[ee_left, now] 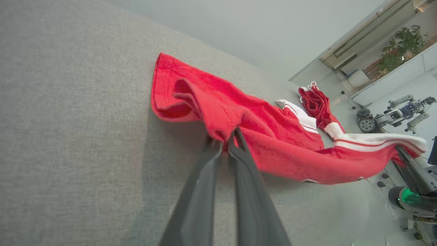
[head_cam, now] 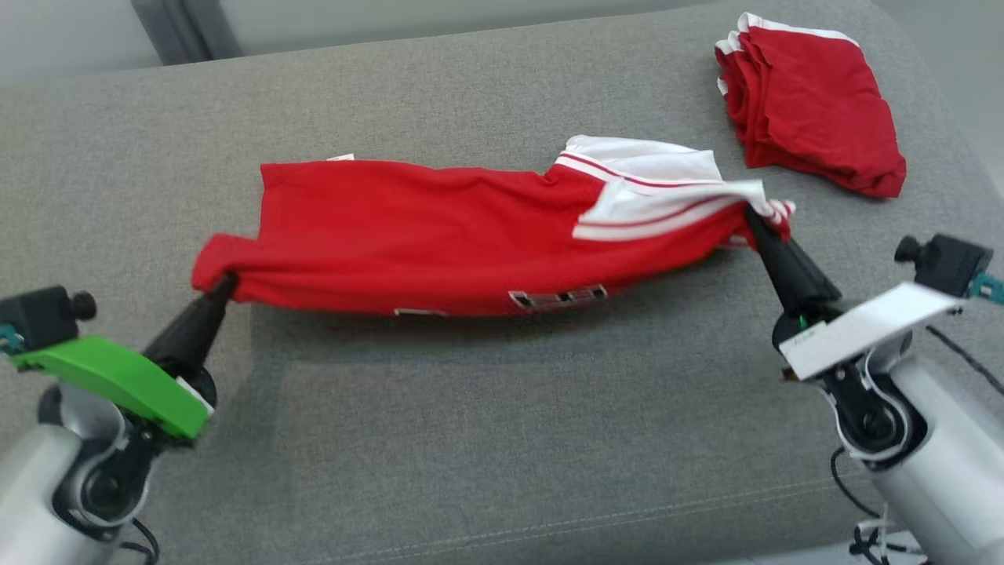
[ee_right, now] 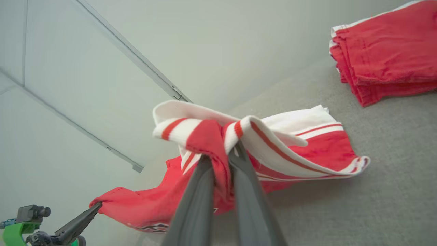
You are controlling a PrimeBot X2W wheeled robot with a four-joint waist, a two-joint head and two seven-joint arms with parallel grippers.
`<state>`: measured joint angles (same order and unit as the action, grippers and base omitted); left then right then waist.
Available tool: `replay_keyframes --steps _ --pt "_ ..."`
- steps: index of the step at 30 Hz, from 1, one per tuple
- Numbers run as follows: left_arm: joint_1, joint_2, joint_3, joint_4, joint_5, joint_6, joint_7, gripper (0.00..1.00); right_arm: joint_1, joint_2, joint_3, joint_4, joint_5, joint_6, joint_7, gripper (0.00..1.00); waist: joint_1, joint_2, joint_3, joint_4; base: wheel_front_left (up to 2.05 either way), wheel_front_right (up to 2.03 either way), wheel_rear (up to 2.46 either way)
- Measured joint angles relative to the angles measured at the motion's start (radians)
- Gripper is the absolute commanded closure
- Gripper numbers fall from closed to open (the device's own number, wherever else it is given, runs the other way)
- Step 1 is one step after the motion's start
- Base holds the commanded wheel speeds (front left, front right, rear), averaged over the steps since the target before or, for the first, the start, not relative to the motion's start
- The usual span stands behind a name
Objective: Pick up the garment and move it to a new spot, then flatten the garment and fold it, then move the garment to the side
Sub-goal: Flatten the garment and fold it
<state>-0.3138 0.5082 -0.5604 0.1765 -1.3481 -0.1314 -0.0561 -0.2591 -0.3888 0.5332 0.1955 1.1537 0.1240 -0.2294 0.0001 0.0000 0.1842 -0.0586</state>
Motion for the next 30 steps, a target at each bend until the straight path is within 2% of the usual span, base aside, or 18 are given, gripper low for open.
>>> replay_keyframes --steps 1,3,14,20,26,30 --pt "-0.059 0.047 -0.001 0.0 0.037 0.0 0.023 1.0 -0.074 -0.012 0.006 -0.015 -0.014 0.0 0.016 1.0 0.0 0.0 -0.005 -0.004 0.0 0.0 0.0" --pt "-0.111 0.064 0.008 -0.012 0.049 0.0 0.04 1.0 -0.135 -0.022 0.002 -0.031 -0.018 0.0 0.021 1.0 0.0 0.0 -0.009 -0.007 0.0 0.0 0.0" --pt "-0.266 0.079 0.035 -0.028 0.046 0.0 0.125 1.0 -0.33 -0.077 -0.026 -0.042 -0.018 0.0 0.081 1.0 -0.0001 0.0 -0.005 -0.01 0.0 0.0 0.0" --pt "-0.313 0.068 0.043 0.014 -0.012 0.013 0.173 1.0 -0.406 -0.081 -0.037 0.001 0.002 0.0 0.118 1.0 -0.0001 0.0 0.02 -0.005 0.0 0.0 0.0" --pt "-0.458 0.048 0.063 0.096 0.001 0.05 0.196 1.0 -0.547 -0.047 -0.032 0.115 0.015 -0.002 0.19 1.0 0.0 0.0 0.056 -0.001 0.0 0.0 0.0" --pt "-0.614 0.039 0.114 0.137 0.043 0.062 0.15 1.0 -0.723 0.01 -0.08 0.156 0.01 -0.013 0.168 1.0 0.0 0.0 0.085 -0.002 0.0 0.0 0.0"
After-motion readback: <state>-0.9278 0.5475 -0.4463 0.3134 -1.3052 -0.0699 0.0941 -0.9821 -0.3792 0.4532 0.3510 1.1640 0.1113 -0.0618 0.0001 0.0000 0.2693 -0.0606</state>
